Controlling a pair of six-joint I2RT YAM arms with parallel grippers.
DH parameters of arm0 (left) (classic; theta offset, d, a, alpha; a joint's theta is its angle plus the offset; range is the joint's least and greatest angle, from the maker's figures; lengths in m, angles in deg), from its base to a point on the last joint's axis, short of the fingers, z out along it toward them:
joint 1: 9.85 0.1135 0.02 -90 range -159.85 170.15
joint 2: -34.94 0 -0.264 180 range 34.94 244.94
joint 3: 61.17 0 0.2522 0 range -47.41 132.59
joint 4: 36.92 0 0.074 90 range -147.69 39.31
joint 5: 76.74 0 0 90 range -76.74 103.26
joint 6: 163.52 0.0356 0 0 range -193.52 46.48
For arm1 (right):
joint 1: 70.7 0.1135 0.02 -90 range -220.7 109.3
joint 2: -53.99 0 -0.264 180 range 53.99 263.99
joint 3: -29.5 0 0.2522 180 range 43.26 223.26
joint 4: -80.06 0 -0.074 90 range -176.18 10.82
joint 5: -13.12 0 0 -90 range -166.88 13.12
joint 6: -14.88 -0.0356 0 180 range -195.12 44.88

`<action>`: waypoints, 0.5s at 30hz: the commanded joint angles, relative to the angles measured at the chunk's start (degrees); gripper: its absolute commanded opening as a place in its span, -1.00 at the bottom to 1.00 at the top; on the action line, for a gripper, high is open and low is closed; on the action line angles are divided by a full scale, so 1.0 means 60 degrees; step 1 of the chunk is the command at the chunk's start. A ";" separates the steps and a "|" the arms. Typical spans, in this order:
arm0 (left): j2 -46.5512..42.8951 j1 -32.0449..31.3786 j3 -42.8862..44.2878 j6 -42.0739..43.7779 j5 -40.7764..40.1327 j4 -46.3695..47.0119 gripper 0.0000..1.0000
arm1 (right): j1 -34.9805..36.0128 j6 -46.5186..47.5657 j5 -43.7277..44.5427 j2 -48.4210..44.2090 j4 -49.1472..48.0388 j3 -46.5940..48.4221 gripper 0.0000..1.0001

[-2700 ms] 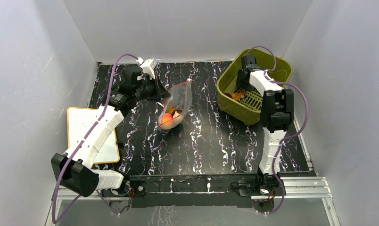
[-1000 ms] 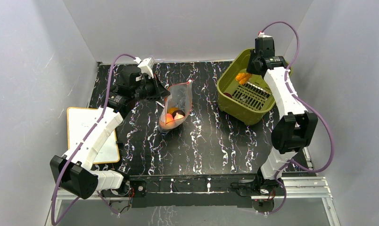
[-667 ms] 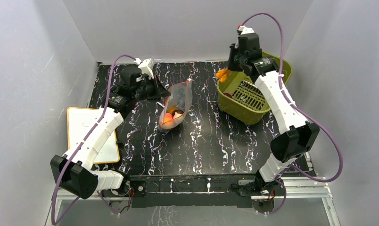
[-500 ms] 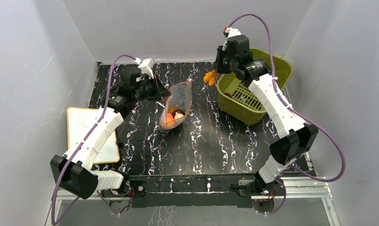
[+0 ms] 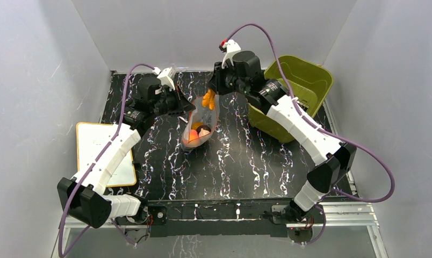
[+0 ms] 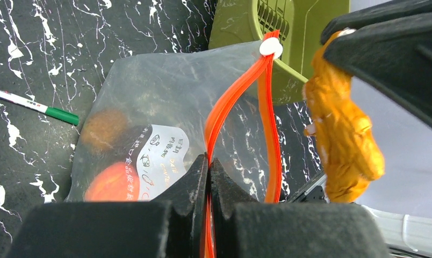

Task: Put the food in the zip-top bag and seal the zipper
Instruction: Place the fake vegetable in the zipper food storage bag.

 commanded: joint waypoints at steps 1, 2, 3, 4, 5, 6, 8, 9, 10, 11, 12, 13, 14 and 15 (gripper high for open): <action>-0.0446 -0.0008 -0.0062 -0.0065 0.0227 0.0298 -1.00 | 0.0265 0.0282 -0.0386 -0.0263 -0.1260 -0.0538 -0.98; -0.0456 -0.0008 -0.0071 -0.0083 0.0220 0.0314 -1.00 | 0.0316 0.0244 -0.0471 -0.0259 -0.1363 -0.0715 -0.98; -0.0462 -0.0008 -0.0064 -0.0092 0.0214 0.0315 -1.00 | 0.0364 0.0201 -0.0533 -0.0261 -0.1448 -0.0810 -0.97; -0.0477 -0.0008 -0.0071 -0.0090 0.0200 0.0318 -1.00 | 0.0429 0.0175 -0.0566 -0.0237 -0.1509 -0.0885 -0.96; -0.0479 0.0003 -0.0061 -0.0093 0.0184 0.0327 -1.00 | 0.0486 0.0183 -0.0587 -0.0216 -0.1556 -0.0944 -0.96; -0.0478 -0.0003 -0.0069 -0.0083 0.0183 0.0324 -1.00 | 0.0554 0.0235 -0.0602 -0.0190 -0.1625 -0.1054 -0.95; -0.0463 -0.0007 -0.0072 -0.0124 0.0196 0.0326 -1.00 | 0.0653 0.0322 -0.0603 -0.0137 -0.1715 -0.1377 -0.94; -0.0456 -0.0008 -0.0072 -0.0143 0.0229 0.0343 -1.00 | 0.0663 0.0291 -0.0617 -0.0116 -0.1721 -0.1526 -0.92; -0.0444 -0.0008 -0.0072 -0.0159 0.0259 0.0358 -1.00 | 0.0671 0.0284 -0.0621 -0.0120 -0.1728 -0.1627 -0.90; -0.0457 -0.0008 -0.0072 -0.0173 0.0281 0.0372 -1.00 | 0.0685 0.0281 -0.0603 -0.0115 -0.1748 -0.1711 -0.86; -0.0464 -0.0015 -0.0072 -0.0181 0.0285 0.0374 -1.00 | 0.0696 0.0280 -0.0555 -0.0122 -0.1756 -0.1753 -0.81; -0.0481 -0.0008 -0.0079 -0.0185 0.0273 0.0363 -1.00 | 0.0701 0.0291 -0.0486 -0.0132 -0.1744 -0.1760 -0.78; -0.0513 -0.0008 -0.0086 -0.0188 0.0248 0.0367 -1.00 | 0.0694 0.0315 -0.0403 -0.0155 -0.1741 -0.1760 -0.74; -0.0553 -0.0008 -0.0107 -0.0188 0.0232 0.0357 -1.00 | 0.0692 0.0336 -0.0303 -0.0191 -0.1747 -0.1761 -0.68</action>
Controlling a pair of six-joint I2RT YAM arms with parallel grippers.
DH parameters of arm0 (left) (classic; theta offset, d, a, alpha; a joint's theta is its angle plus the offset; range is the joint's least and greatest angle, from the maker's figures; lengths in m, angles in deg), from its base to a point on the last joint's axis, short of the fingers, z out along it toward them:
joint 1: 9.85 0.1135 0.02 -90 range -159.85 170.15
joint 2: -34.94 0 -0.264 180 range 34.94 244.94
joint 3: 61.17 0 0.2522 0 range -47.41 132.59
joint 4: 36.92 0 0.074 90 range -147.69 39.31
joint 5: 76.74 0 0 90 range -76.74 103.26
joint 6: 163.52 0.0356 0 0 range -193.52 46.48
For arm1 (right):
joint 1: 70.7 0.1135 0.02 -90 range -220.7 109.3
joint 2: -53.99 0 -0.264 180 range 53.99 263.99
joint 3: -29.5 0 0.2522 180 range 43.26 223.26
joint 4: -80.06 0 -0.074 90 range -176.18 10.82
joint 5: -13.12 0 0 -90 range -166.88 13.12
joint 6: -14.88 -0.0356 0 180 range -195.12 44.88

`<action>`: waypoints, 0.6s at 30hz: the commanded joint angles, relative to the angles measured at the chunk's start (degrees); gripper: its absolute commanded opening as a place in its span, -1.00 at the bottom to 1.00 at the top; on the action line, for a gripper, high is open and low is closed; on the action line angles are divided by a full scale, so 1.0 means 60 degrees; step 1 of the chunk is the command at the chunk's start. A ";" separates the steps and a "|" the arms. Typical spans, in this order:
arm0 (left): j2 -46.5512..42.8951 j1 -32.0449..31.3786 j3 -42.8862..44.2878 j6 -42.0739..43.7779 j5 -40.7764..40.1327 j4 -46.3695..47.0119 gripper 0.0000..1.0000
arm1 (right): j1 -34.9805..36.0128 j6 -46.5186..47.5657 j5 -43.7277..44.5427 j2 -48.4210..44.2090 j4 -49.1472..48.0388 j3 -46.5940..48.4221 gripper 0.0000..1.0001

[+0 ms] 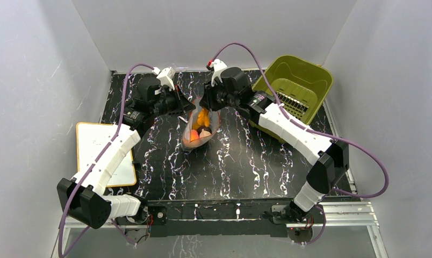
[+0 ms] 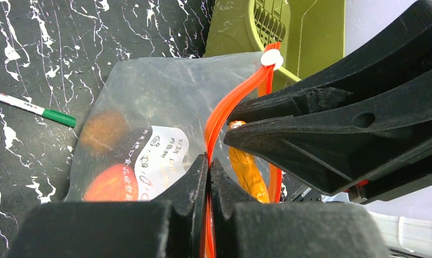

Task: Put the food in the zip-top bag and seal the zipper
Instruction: Place the fake vegetable in the zipper food storage bag.

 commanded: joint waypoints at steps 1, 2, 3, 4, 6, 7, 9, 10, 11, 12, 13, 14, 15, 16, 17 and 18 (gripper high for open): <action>-0.0509 -0.0009 -0.0062 -0.0082 0.0179 0.0195 -1.00 | -0.0008 0.0146 0.0282 -0.0207 -0.0747 0.0043 -0.59; -0.0545 -0.0008 -0.0082 -0.0108 0.0162 0.0196 -1.00 | -0.0001 0.0140 0.0334 -0.0238 -0.0738 0.0061 -0.44; -0.0559 -0.0008 -0.0099 -0.0119 0.0155 0.0196 -1.00 | -0.0002 0.0147 0.0357 -0.0238 -0.0667 0.0109 -0.32; -0.0581 -0.0008 -0.0101 -0.0131 0.0165 0.0196 -1.00 | -0.0004 0.0168 0.0382 -0.0238 -0.0543 0.0223 -0.21; -0.0553 -0.0008 -0.0068 -0.0148 0.0194 0.0144 -1.00 | -0.0005 0.0298 0.0472 -0.0137 0.0015 0.0757 -0.02; -0.0547 -0.0008 -0.0024 -0.0142 0.0201 0.0094 -1.00 | 0.0001 0.0439 0.0484 -0.0039 0.0331 0.1064 0.06; -0.0552 -0.0015 0.0001 -0.0110 0.0230 0.0052 -1.00 | -0.0009 0.0826 0.0518 0.0036 0.0994 0.1616 0.17; -0.0556 -0.0008 -0.0012 -0.0106 0.0231 0.0044 -1.00 | -0.0010 0.1009 0.0585 0.0042 0.1274 0.1840 0.21; -0.0566 -0.0008 -0.0033 -0.0106 0.0224 0.0050 -1.00 | -0.0009 0.1171 0.0724 -0.0009 0.1530 0.1994 0.24; -0.0582 -0.0011 -0.0065 -0.0105 0.0217 0.0049 -1.00 | -0.0003 0.1361 0.0831 -0.0068 0.1725 0.2092 0.26; -0.0587 -0.0008 -0.0079 -0.0105 0.0213 0.0064 -1.00 | 0.0000 0.1555 0.0941 -0.0177 0.1900 0.2121 0.28; -0.0606 -0.0008 -0.0097 -0.0105 0.0201 0.0053 -1.00 | -0.0005 0.1726 0.1147 -0.0285 0.2090 0.2143 0.30; -0.0609 -0.0008 -0.0101 -0.0105 0.0183 0.0039 -1.00 | -0.0010 0.1824 0.1437 -0.0390 0.2268 0.2142 0.32; -0.0622 -0.0008 -0.0112 -0.0105 0.0176 0.0024 -1.00 | -0.0023 0.1877 0.1698 -0.0491 0.2418 0.2114 0.33; -0.0620 -0.0004 -0.0116 -0.0105 0.0173 0.0020 -1.00 | -0.0025 0.1880 0.1958 -0.0599 0.2526 0.2054 0.34; -0.0629 -0.0014 -0.0116 -0.0098 0.0187 0.0038 -1.00 | -0.0041 0.1792 0.2155 -0.0703 0.2628 0.2006 0.35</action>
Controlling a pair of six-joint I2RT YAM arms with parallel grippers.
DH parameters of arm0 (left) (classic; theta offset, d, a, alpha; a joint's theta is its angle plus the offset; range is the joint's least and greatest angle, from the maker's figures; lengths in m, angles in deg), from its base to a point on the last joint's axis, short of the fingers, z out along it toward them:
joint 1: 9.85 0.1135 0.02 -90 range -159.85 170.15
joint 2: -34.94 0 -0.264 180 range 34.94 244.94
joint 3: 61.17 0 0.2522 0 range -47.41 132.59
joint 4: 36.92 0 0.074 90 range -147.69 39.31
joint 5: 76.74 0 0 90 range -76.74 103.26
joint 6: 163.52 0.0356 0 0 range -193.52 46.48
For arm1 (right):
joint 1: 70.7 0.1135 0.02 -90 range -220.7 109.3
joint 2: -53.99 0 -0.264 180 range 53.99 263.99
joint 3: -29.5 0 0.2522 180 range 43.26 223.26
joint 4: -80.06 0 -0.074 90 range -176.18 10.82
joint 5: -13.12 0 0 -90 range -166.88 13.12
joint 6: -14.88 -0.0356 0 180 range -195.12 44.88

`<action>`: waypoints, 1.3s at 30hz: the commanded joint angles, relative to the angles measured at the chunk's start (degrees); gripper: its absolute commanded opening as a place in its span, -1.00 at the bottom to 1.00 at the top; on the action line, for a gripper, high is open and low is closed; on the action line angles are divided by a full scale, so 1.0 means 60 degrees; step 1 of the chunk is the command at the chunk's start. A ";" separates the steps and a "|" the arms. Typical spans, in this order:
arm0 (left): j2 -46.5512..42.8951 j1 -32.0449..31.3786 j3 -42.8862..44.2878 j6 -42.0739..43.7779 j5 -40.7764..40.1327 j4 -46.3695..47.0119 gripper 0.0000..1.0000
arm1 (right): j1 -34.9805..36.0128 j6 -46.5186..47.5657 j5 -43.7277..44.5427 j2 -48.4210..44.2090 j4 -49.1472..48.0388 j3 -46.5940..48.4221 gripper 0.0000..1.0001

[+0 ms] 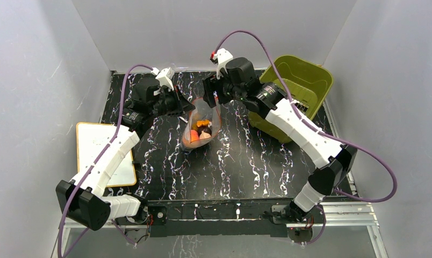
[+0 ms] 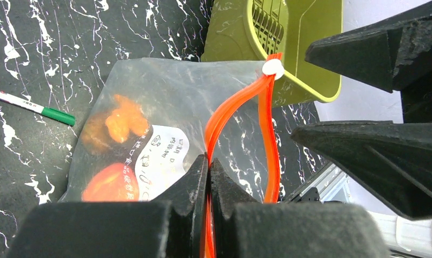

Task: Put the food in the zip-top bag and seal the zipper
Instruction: Place the fake vegetable in the zipper food storage bag, then adjust the bin at the center of the board.

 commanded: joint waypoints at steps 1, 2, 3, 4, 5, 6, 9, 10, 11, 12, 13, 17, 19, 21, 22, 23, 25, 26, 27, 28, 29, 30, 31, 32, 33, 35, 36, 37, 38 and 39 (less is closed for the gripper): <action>-0.0495 -0.0008 -0.0049 -0.0021 0.0207 0.0097 -1.00 | -0.0066 0.0406 0.1200 -0.0709 0.0789 0.0235 0.35; -0.0478 -0.0008 -0.0029 -0.0014 0.0224 0.0099 -1.00 | -0.0069 0.0331 0.1344 -0.0785 0.0890 0.0224 0.36; -0.0441 -0.0008 0.0005 -0.0001 0.0210 0.0083 -1.00 | -0.0076 0.0244 0.1517 -0.0846 0.0990 0.0210 0.38; -0.0422 -0.0008 0.0035 0.0016 0.0207 0.0055 -1.00 | -0.0094 0.0166 0.1711 -0.0893 0.1082 0.0174 0.39; -0.0395 -0.0008 0.0040 0.0022 0.0215 0.0050 -1.00 | -0.0169 0.0158 0.1832 -0.0940 0.1209 0.0116 0.40; -0.0379 -0.0008 0.0041 0.0030 0.0236 0.0049 -1.00 | -0.0217 0.0149 0.1979 -0.0982 0.1343 0.0078 0.40; -0.0356 -0.0008 0.0026 0.0023 0.0285 0.0049 -1.00 | -0.0639 0.0067 0.2130 -0.0997 0.1743 0.0115 0.41; -0.0362 -0.0008 0.0026 0.0022 0.0276 0.0038 -1.00 | -0.0847 0.0012 0.2081 -0.1017 0.1851 0.0098 0.41; -0.0370 -0.0008 0.0015 0.0022 0.0261 0.0031 -1.00 | -0.1060 -0.0019 0.2003 -0.1048 0.1909 0.0035 0.41; -0.0391 -0.0008 0.0005 0.0022 0.0248 0.0021 -1.00 | -0.1280 -0.0045 0.1917 -0.1085 0.1940 -0.0097 0.41; -0.0399 -0.0008 -0.0009 0.0022 0.0229 0.0027 -1.00 | -0.1478 0.0001 0.1860 -0.1130 0.1971 -0.0231 0.41; -0.0451 -0.0008 0.0022 -0.0001 0.0256 0.0144 -1.00 | -0.2174 0.0287 0.1963 -0.1247 0.2258 -0.0888 0.44; -0.0431 -0.0008 0.0088 -0.0003 0.0239 0.0106 -1.00 | -0.2479 0.0405 0.1927 -0.1248 0.2383 -0.1315 0.44; -0.0433 -0.0008 0.0114 -0.0005 0.0189 0.0033 -1.00 | -0.2579 0.0625 0.2041 -0.1249 0.2402 -0.1810 0.44; -0.0461 -0.0008 0.0107 -0.0007 0.0167 0.0010 -1.00 | -0.2607 0.0708 0.2134 -0.1226 0.2401 -0.2040 0.45; -0.0492 -0.0008 0.0100 0.0006 0.0152 0.0000 -1.00 | -0.2666 0.0780 0.2193 -0.1197 0.2362 -0.2241 0.45; -0.0528 -0.0008 0.0107 0.0036 0.0142 -0.0037 -1.00 | -0.2804 0.0925 0.2182 -0.1101 0.2215 -0.2607 0.46; -0.0532 -0.0011 0.0124 0.0057 0.0138 -0.0051 -1.00 | -0.2889 0.1025 0.2087 -0.1037 0.2106 -0.2731 0.46; -0.0503 -0.0008 0.0162 0.0066 0.0142 -0.0053 -1.00 | -0.2952 0.1115 0.1896 -0.0954 0.2049 -0.2811 0.45; -0.0484 -0.0008 0.0192 0.0074 0.0154 -0.0053 -1.00 | -0.2993 0.1192 0.1793 -0.0828 0.2067 -0.2828 0.45; -0.0453 -0.0008 0.0225 0.0087 0.0156 -0.0048 -1.00 | -0.3002 0.1251 0.1848 -0.0634 0.2101 -0.2861 0.44; -0.0425 -0.0015 0.0254 0.0102 0.0163 -0.0060 -1.00 | -0.3012 0.1300 0.1970 -0.0521 0.2088 -0.2942 0.43; -0.0396 -0.0008 0.0273 0.0109 0.0169 -0.0063 -1.00 | -0.3028 0.1369 0.2074 -0.0391 0.2036 -0.3035 0.41; -0.0363 -0.0008 0.0264 0.0121 0.0185 -0.0068 -1.00 | -0.3037 0.1467 0.2171 -0.0296 0.1983 -0.3125 0.39; -0.0350 -0.0008 0.0250 0.0113 0.0198 -0.0068 -1.00 | -0.3066 0.1529 0.2243 -0.0195 0.1902 -0.3195 0.36; -0.0316 -0.0007 0.0221 0.0112 0.0228 -0.0042 -1.00 | -0.3133 0.1576 0.2218 -0.0017 0.1733 -0.3231 0.24; -0.0302 -0.0007 0.0217 0.0101 0.0243 -0.0025 -1.00 | -0.3169 0.1564 0.2112 0.0073 0.1676 -0.3168 0.09; -0.0304 -0.0008 0.0217 0.0096 0.0245 -0.0024 -1.00 | -0.3188 0.1543 0.1950 0.0184 0.1607 -0.3081 -0.01; -0.0298 -0.0008 0.0224 0.0096 0.0231 -0.0019 -1.00 | -0.3198 0.1515 0.1809 0.0314 0.1574 -0.2922 -0.11; -0.0279 -0.0011 0.0256 0.0103 0.0199 -0.0034 -1.00 | -0.3192 0.1405 0.1684 0.0456 0.1622 -0.2686 -0.18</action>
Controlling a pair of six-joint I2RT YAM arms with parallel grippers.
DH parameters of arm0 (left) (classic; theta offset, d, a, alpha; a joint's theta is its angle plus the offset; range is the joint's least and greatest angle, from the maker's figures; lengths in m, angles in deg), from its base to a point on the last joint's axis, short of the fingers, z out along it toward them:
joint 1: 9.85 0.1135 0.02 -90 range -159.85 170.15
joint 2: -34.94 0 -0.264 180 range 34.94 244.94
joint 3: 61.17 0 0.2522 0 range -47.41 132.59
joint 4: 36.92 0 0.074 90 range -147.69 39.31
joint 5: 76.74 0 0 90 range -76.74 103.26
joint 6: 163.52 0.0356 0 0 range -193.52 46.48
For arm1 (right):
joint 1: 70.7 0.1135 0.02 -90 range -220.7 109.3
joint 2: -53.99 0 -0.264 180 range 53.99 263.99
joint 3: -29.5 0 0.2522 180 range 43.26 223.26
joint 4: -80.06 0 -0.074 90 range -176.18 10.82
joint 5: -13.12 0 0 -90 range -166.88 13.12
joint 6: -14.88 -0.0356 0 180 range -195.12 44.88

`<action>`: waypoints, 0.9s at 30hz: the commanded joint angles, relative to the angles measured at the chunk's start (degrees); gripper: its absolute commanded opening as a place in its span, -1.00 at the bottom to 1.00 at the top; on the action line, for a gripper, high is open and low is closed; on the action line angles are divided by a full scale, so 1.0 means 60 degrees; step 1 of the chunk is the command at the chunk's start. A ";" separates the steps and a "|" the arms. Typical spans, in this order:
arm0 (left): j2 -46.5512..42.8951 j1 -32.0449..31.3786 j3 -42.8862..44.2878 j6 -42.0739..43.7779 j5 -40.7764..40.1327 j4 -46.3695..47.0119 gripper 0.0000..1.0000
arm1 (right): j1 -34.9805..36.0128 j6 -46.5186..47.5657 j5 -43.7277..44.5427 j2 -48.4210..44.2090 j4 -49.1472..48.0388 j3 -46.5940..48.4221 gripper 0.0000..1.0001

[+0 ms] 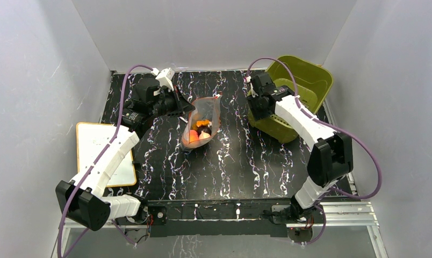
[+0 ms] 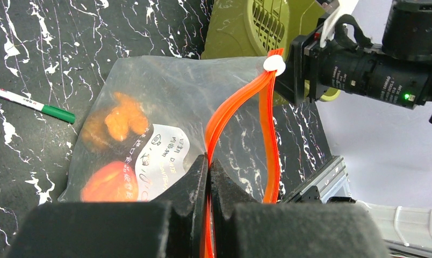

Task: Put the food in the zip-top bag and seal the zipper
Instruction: Adjust the bin at the center of the board.

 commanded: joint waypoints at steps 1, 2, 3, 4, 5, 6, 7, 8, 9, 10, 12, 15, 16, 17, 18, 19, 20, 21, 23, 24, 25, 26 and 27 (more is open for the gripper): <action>-0.0222 -0.0008 0.0319 0.0106 0.0154 0.0051 -1.00 | -0.0084 -0.0103 -0.0402 0.0409 -0.0556 0.0854 -0.24; -0.0191 -0.0011 0.0383 0.0160 0.0140 0.0051 -1.00 | -0.0081 -0.0323 -0.0454 0.0546 -0.0485 0.1060 -0.29; -0.0153 -0.0008 0.0435 0.0194 0.0126 0.0062 -1.00 | -0.0079 -0.0548 -0.0468 0.0662 -0.0457 0.1234 -0.36; -0.0140 0.0000 0.0488 0.0228 0.0108 0.0079 -1.00 | -0.0081 -0.0831 -0.0488 0.0774 -0.0476 0.1374 -0.43; -0.0101 -0.0007 0.0514 0.0241 0.0104 0.0098 -1.00 | -0.0077 -0.1153 -0.0553 0.0874 -0.0508 0.1496 -0.47; -0.0096 -0.0011 0.0510 0.0256 0.0105 0.0117 -1.00 | -0.0084 -0.1472 -0.0585 0.1031 -0.0523 0.1643 -0.47; -0.0093 -0.0008 0.0497 0.0270 0.0116 0.0132 -1.00 | -0.0090 -0.1904 -0.0534 0.1292 -0.0517 0.1812 -0.47; -0.0100 -0.0008 0.0472 0.0278 0.0117 0.0136 -1.00 | -0.0077 -0.2242 -0.0500 0.1468 -0.0504 0.2031 -0.47; -0.0119 -0.0008 0.0424 0.0279 0.0121 0.0147 -1.00 | -0.0077 -0.2566 -0.0498 0.1667 -0.0491 0.2272 -0.47; -0.0153 -0.0008 0.0367 0.0279 0.0118 0.0167 -1.00 | -0.0077 -0.2835 -0.0488 0.1853 -0.0482 0.2480 -0.48; -0.0209 -0.0011 0.0275 0.0265 0.0132 0.0218 -1.00 | -0.0077 -0.3225 -0.0286 0.2218 -0.0591 0.2775 -0.49; -0.0253 -0.0008 0.0211 0.0235 0.0143 0.0239 -1.00 | -0.0076 -0.3745 0.0166 0.2684 -0.0828 0.3284 -0.50; -0.0263 -0.0008 0.0192 0.0235 0.0148 0.0232 -1.00 | -0.0069 -0.3953 0.0406 0.2872 -0.0832 0.3572 -0.50; -0.0262 -0.0008 0.0188 0.0235 0.0149 0.0225 -1.00 | -0.0070 -0.4179 0.0644 0.3051 -0.0807 0.3974 -0.51; -0.0268 -0.0008 0.0180 0.0235 0.0147 0.0201 -1.00 | -0.0070 -0.4471 0.0916 0.3231 -0.0780 0.4244 -0.51; -0.0261 -0.0008 0.0174 0.0235 0.0143 0.0207 -1.00 | -0.0076 -0.4745 0.1106 0.3413 -0.0776 0.4519 -0.51; -0.0273 -0.0008 0.0160 0.0235 0.0156 0.0224 -1.00 | -0.0076 -0.5038 0.1170 0.3615 -0.0767 0.4772 -0.51; -0.0262 -0.0008 0.0153 0.0235 0.0157 0.0237 -1.00 | -0.0075 -0.5241 0.1271 0.3816 -0.0689 0.5061 -0.52; -0.0232 -0.0008 0.0182 0.0246 0.0148 0.0220 -1.00 | -0.0075 -0.5602 0.1461 0.4179 -0.0642 0.5480 -0.52; -0.0201 -0.0011 0.0208 0.0249 0.0136 0.0205 -1.00 | -0.0076 -0.5714 0.1619 0.4333 -0.0642 0.5664 -0.52; -0.0192 -0.0012 0.0216 0.0263 0.0125 0.0193 -1.00 | -0.0084 -0.5805 0.1850 0.4497 -0.0622 0.5827 -0.52; -0.0193 -0.0008 0.0217 0.0284 0.0124 0.0175 -1.00 | -0.0081 -0.5882 0.1950 0.4668 -0.0583 0.6026 -0.52; -0.0188 -0.0008 0.0219 0.0292 0.0111 0.0160 -1.00 | -0.0090 -0.5943 0.2026 0.4825 -0.0506 0.6247 -0.52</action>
